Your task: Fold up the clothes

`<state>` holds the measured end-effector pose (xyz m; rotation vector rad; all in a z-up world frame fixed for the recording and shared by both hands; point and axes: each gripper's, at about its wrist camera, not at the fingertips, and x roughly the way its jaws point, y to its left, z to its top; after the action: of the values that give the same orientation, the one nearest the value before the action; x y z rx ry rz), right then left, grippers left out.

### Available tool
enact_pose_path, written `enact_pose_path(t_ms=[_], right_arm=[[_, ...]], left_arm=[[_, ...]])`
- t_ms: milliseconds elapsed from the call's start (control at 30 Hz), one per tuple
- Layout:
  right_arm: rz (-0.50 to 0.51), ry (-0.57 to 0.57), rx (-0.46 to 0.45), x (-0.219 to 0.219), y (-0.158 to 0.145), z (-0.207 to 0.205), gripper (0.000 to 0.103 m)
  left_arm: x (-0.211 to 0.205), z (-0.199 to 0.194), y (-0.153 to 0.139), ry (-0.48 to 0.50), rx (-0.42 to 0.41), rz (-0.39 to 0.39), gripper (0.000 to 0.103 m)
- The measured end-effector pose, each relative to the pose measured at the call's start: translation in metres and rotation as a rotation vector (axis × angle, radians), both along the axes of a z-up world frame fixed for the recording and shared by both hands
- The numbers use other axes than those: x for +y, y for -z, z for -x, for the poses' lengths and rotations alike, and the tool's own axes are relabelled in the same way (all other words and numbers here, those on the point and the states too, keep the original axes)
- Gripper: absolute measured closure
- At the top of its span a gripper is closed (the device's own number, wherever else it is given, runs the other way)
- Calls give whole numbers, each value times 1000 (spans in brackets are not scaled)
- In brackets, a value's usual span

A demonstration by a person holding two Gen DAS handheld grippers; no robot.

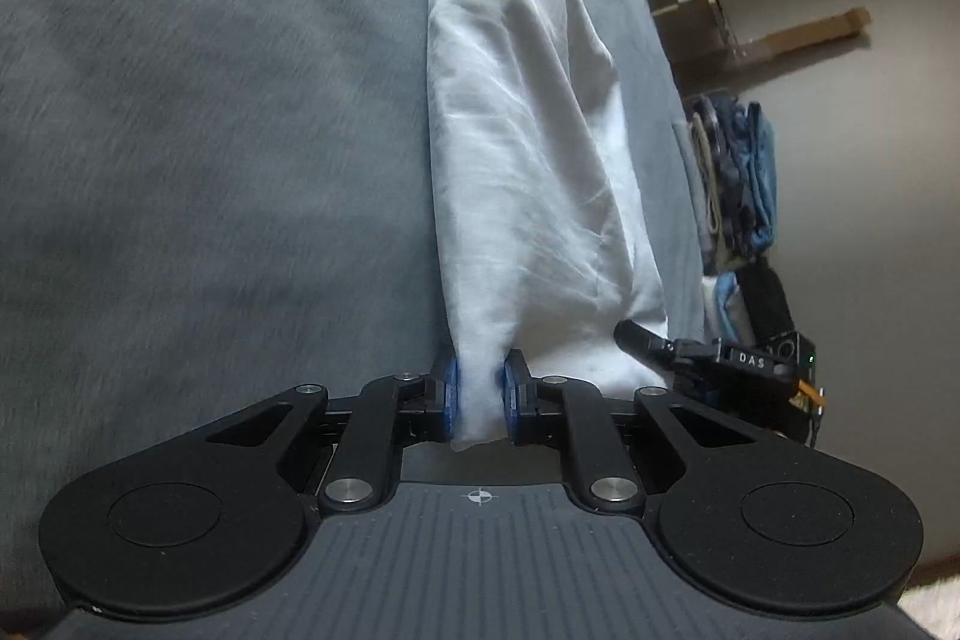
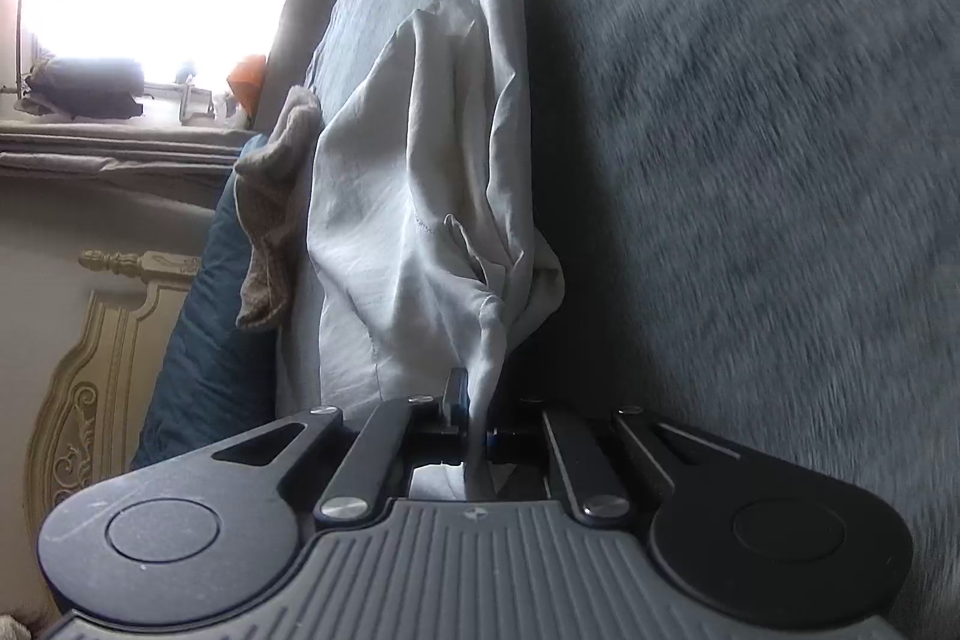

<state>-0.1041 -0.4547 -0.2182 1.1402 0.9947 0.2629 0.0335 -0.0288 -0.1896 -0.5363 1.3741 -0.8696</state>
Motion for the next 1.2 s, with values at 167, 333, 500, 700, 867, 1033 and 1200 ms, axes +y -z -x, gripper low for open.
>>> enact_pose_path(t_ms=[167, 333, 500, 700, 867, 1033, 1200], right_arm=[[47, -66, 43, 9, 4, 37, 82], [182, 2, -51, -19, -38, 49, 66], [404, 71, -181, -22, -89, 46, 55], [567, -27, -265, 31, -99, -17, 35], [707, -79, -278, 57, -88, -62, 36], [720, -79, -217, 57, -69, -88, 61], [693, 5, -250, 48, -66, -81, 103]], left_arm=[[14, 27, 5, 45, -18, -30, 83], [25, 29, -16, -3, -153, -45, 71], [38, 32, -44, -41, -337, -70, 63], [11, 40, -33, 54, -368, -86, 61], [-1, 53, -27, 139, -456, -180, 61], [-2, 52, -22, 148, -456, -182, 61], [1, 50, -19, 148, -451, -178, 60]])
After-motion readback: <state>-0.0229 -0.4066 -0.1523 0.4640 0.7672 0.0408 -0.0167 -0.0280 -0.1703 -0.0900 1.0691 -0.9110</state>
